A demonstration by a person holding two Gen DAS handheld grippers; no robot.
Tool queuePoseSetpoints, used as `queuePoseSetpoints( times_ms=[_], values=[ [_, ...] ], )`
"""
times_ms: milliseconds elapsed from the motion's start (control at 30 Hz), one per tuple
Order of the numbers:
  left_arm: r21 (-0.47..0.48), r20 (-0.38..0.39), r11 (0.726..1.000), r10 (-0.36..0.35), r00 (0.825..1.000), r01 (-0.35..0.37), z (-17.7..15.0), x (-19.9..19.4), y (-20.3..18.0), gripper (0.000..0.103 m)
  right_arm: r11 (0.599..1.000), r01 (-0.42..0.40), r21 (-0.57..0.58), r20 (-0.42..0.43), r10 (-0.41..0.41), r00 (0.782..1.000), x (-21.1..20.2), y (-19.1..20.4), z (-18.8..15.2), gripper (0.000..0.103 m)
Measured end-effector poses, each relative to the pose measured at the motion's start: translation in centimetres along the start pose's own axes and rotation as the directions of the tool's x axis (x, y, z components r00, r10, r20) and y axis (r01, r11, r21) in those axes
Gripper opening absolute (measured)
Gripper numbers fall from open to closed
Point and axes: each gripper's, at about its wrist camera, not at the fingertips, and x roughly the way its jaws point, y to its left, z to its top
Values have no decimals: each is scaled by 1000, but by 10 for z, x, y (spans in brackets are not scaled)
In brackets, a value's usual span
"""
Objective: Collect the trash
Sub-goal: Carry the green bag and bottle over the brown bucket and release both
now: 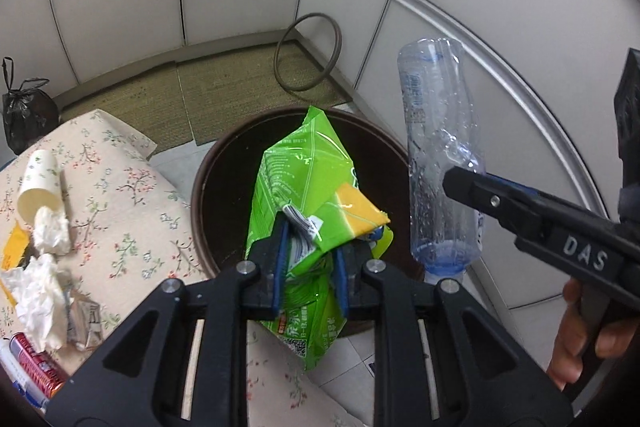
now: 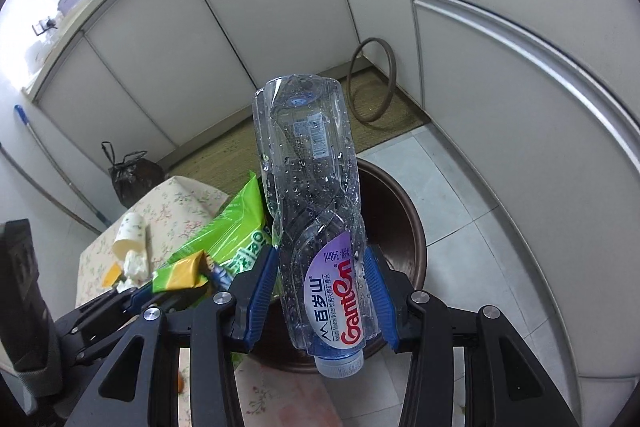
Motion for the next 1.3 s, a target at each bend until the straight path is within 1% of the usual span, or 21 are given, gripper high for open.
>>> queuePoseSetpoints(
  times_ms=[33, 100, 133, 167, 333, 367, 433, 567, 667, 700, 800, 867, 900, 1000, 1033, 1067, 1100, 1133, 1200, 1300],
  values=[
    [-1, -6, 1000, -1, 1000, 1, 0, 4, 1, 26, 1000, 2, 3, -6, -2, 1000, 3, -2, -1, 46],
    [0, -20, 1000, -7, 1000, 7, 2, 13, 2, 37, 1000, 13, 9, -14, -12, 1000, 10, -6, 0, 46],
    [0, -24, 1000, 2, 1000, -2, 2, 15, 2, 45, 1000, 17, 15, -17, -16, 1000, 13, -8, 0, 46],
    [1, -18, 1000, 13, 1000, -13, 2, 15, 3, 50, 1000, 17, 19, -19, -17, 1000, 15, -10, 1, 46],
    [35, 11, 999, 39, 999, -39, -5, 2, 5, 61, 1000, 11, 16, -32, -11, 999, 25, -10, 2, 46],
    [40, 20, 999, 34, 999, -35, -6, -2, 6, 66, 1000, 9, 13, -37, -9, 999, 29, -8, 2, 46],
    [44, 24, 999, 31, 999, -32, -6, -8, 9, 71, 1000, -1, 9, -48, 1, 999, 36, -2, 3, 46],
    [57, 23, 998, 39, 999, -41, -12, -29, 17, 71, 1000, -1, -20, -67, -1, 998, 50, 11, 2, 46],
    [60, 29, 997, 52, 998, -54, -24, -51, 27, 71, 999, 3, -45, -114, -8, 993, 69, 18, 0, 46],
    [61, 28, 996, 59, 998, -61, -29, -60, 32, 71, 999, 8, -53, -136, -15, 991, 76, 19, -1, 46],
    [59, 27, 997, 58, 998, -59, -43, -81, 44, 72, 995, 75, -62, -230, -87, 969, 100, 20, -8, 46],
    [52, 35, 997, 60, 998, -61, -52, -98, 54, 72, 995, 82, -56, -252, -94, 963, 110, 18, -12, 46],
    [48, 41, 997, 59, 997, -61, -57, -108, 60, 72, 995, 85, -52, -255, -96, 962, 113, 17, -13, 47],
    [28, 45, 997, 76, 996, -77, -67, -123, 73, 74, 998, 62, -30, -236, -68, 969, 109, 17, -13, 48],
    [15, 46, 997, 80, 996, -81, -71, -129, 78, 74, 998, 60, -20, -231, -63, 971, 106, 17, -12, 50],
    [6, 46, 997, 82, 996, -82, -74, -133, 82, 74, 999, 47, -15, -223, -49, 974, 101, 19, -10, 56],
    [-10, 47, 996, 86, 995, -85, -76, -139, 88, 74, 999, 40, -13, -211, -42, 977, 95, 21, -9, 59],
    [-24, 54, 996, 87, 995, -86, -79, -145, 93, 74, 999, 49, -17, -192, -51, 980, 88, 23, -7, 61],
    [-38, 73, 995, 99, 992, -96, -83, -156, 101, 74, 998, 53, -25, -173, -56, 983, 78, 27, -6, 62],
    [-50, 85, 988, 147, 985, -143, -92, -175, 113, 75, 998, 47, -32, -156, -52, 986, 61, 34, -6, 62]
  ],
)
